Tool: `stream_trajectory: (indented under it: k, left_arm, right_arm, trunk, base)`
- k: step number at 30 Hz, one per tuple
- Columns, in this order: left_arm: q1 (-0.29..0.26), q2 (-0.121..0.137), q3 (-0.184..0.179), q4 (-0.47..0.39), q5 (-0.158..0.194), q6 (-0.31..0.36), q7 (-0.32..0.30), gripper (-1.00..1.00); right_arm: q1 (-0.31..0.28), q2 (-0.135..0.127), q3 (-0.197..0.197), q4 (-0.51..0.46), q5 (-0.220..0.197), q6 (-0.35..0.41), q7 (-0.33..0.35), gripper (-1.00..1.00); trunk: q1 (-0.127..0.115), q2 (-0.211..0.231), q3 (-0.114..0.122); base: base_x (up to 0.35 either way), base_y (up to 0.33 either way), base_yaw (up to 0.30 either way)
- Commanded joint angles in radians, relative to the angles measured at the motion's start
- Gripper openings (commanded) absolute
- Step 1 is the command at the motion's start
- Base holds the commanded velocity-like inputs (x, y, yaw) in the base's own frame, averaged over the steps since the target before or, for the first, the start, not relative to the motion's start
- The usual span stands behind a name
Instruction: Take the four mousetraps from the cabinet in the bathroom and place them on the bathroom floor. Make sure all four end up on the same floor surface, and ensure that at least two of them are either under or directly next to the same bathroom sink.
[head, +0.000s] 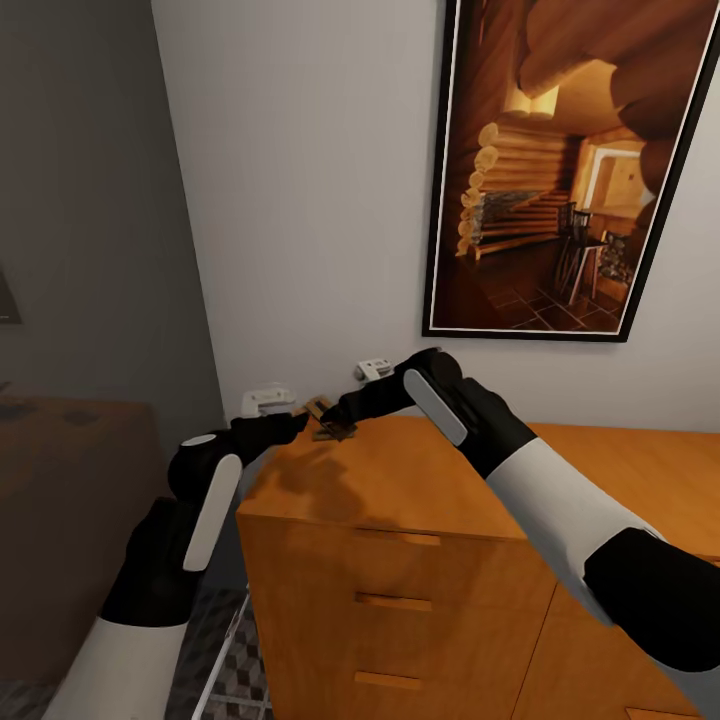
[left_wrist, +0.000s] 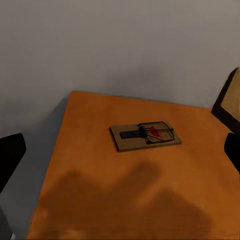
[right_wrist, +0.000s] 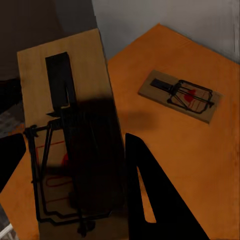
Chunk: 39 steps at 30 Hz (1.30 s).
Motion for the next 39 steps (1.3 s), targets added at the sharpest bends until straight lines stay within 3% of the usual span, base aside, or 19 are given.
stream_trajectory:
  k: [1,7,18,39]
  left_arm:
    - [-0.001,0.0,-0.001,0.025,0.012,0.004,0.009,1.0]
    - [-0.001,0.0,-0.002,0.025,0.012,0.005,0.009,1.0]
    - [-0.001,0.0,0.0,0.025,0.012,0.005,0.009,1.0]
    - [-0.001,0.0,0.004,0.025,0.018,0.003,0.008,1.0]
  right_arm:
    - [-0.001,-0.002,-0.001,-0.001,-0.02,0.004,0.012,-1.0]
    - [-0.001,-0.024,0.0,0.0,-0.02,0.004,0.012,-1.0]
    - [-0.001,-0.04,0.004,0.006,-0.017,0.004,0.001,-1.0]
    - [-0.001,-0.044,0.004,0.007,-0.017,0.004,-0.025,-1.0]
  trunk:
    - [0.0,0.0,-0.001]
    - [0.0,0.0,-0.001]
    - [0.0,0.0,-0.001]
    - [0.0,0.0,-0.001]
  base:
    - [0.0,0.0,0.0]
    - [0.0,0.0,0.0]
    - [0.0,0.0,0.0]
    - [0.0,0.0,0.0]
